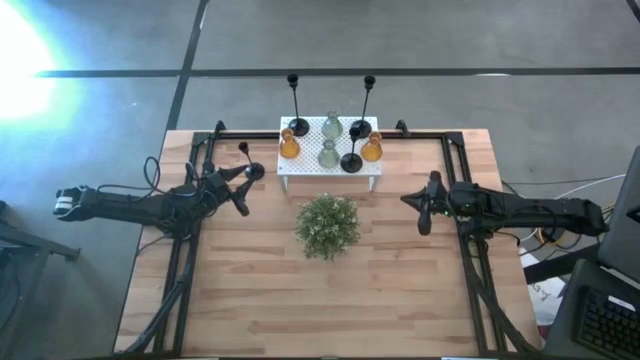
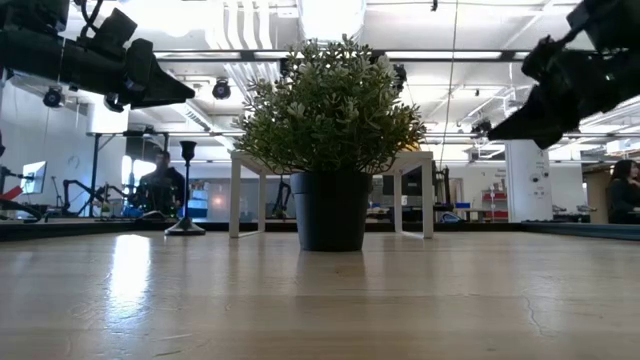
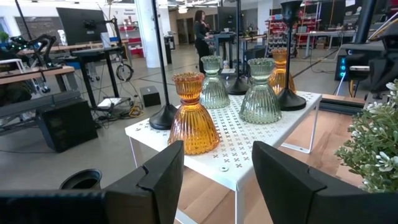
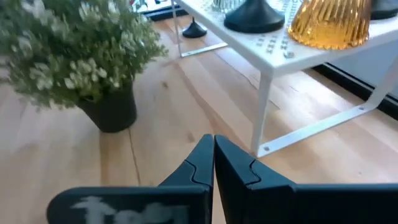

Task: Pick & Place candle stick holders
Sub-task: Put the black candle holder on the shelf

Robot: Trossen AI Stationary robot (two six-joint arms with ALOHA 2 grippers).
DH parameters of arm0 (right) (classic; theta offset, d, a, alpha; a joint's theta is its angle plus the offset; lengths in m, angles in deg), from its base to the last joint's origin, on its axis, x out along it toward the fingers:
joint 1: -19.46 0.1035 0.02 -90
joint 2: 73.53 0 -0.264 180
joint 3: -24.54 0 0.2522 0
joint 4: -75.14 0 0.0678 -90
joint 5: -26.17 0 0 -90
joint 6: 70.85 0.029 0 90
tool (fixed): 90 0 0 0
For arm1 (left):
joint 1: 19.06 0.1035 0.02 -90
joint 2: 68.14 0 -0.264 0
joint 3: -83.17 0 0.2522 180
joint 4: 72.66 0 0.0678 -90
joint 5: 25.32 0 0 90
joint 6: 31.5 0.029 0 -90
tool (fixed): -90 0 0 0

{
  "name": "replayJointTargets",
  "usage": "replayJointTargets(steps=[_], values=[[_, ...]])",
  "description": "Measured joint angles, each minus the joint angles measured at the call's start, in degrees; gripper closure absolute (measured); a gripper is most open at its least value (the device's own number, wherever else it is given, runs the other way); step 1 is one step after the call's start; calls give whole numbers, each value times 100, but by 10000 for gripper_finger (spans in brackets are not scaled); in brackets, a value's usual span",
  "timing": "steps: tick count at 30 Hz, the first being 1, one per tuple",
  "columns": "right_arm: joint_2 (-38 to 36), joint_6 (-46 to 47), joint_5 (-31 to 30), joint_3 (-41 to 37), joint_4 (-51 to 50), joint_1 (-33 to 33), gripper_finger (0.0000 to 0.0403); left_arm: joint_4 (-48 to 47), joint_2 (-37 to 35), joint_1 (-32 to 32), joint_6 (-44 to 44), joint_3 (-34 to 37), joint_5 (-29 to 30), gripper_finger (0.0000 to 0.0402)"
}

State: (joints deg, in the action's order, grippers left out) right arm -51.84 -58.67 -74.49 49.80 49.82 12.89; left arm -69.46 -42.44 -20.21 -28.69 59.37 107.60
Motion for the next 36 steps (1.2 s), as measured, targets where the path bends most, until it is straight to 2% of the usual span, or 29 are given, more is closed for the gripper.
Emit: replayJointTargets(steps=[6, 17, 20, 26, 29, 36], values=[[-637, -416, -299, -323, 2, -6, 394, 24, 0, -2, -5, 0, 0, 206], [-2165, -841, -320, -605, -34, -8, 394, -61, 0, -2, 16, 0, -1, 206], [-2158, -959, -308, -602, -16, -7, 394, -305, 0, -2, -27, 0, 311, 206], [-1964, -942, -302, -572, -14, -6, 394, -1365, 0, 1, -896, -198, 1256, 207], [-1923, -940, -300, -572, -18, -6, 394, -1577, 14, 7, -1278, -201, 1755, 207], [-1896, -936, -300, -574, -14, -6, 394, -1609, 453, 180, -1959, 52, 1877, 207]])
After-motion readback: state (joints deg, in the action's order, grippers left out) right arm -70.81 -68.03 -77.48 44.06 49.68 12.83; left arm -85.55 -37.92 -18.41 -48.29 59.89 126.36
